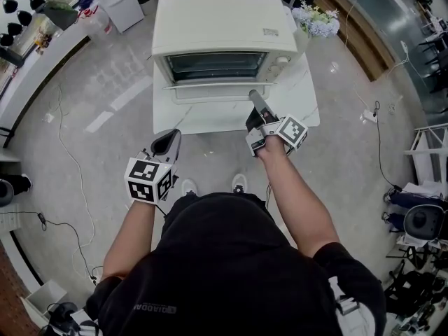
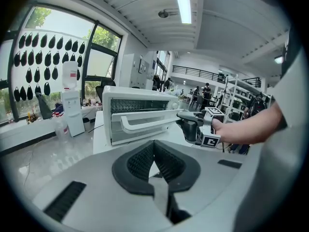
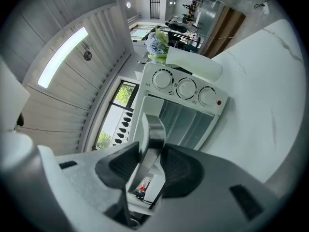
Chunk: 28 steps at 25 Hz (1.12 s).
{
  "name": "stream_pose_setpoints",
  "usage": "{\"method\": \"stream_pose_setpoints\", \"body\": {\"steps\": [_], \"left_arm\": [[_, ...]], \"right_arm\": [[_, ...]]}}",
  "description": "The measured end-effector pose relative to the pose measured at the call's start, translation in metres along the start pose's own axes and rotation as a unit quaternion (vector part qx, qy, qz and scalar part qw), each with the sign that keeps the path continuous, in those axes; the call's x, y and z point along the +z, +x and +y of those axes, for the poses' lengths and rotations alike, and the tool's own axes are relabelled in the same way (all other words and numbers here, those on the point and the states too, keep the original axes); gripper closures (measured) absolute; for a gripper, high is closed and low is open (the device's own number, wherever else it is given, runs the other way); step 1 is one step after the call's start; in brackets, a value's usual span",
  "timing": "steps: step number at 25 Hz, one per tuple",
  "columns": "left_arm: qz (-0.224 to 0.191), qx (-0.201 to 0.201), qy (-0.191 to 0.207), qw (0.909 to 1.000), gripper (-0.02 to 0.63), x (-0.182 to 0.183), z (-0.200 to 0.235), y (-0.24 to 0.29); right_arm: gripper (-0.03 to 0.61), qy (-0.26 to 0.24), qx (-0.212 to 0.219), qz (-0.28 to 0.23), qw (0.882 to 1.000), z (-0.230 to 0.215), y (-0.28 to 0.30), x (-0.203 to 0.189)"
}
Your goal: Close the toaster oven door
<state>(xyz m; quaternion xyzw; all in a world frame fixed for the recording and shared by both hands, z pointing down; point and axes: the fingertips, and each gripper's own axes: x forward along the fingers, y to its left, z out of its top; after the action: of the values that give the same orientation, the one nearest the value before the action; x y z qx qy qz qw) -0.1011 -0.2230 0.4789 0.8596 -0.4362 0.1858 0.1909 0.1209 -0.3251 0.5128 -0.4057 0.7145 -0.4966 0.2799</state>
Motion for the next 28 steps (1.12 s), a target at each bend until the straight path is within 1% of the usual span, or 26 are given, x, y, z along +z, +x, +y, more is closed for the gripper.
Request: {"method": "stream_pose_setpoints", "body": {"steps": [4, 11, 17, 21, 28], "left_arm": [[-0.002, 0.001, 0.000, 1.0000, 0.611, 0.001, 0.000, -0.001], [0.001, 0.000, 0.000, 1.0000, 0.611, 0.000, 0.001, -0.002], [0.000, -0.001, 0.001, 1.0000, 0.611, 0.001, 0.001, -0.002], [-0.001, 0.002, -0.001, 1.0000, 0.611, 0.007, 0.005, 0.004], [-0.003, 0.002, 0.000, 1.0000, 0.611, 0.001, 0.003, -0.003]], "right_arm": [[0.439, -0.012, -0.004, 0.000, 1.000, 0.000, 0.003, 0.005], [0.439, 0.000, 0.003, -0.006, 1.000, 0.008, 0.011, 0.010], [0.439, -0.004, -0.002, -0.008, 1.000, 0.008, 0.016, 0.017], [0.439, 0.003, 0.002, -0.008, 1.000, 0.010, 0.027, 0.026], [0.439, -0.002, 0.004, -0.007, 1.000, 0.015, 0.033, 0.029]]}}
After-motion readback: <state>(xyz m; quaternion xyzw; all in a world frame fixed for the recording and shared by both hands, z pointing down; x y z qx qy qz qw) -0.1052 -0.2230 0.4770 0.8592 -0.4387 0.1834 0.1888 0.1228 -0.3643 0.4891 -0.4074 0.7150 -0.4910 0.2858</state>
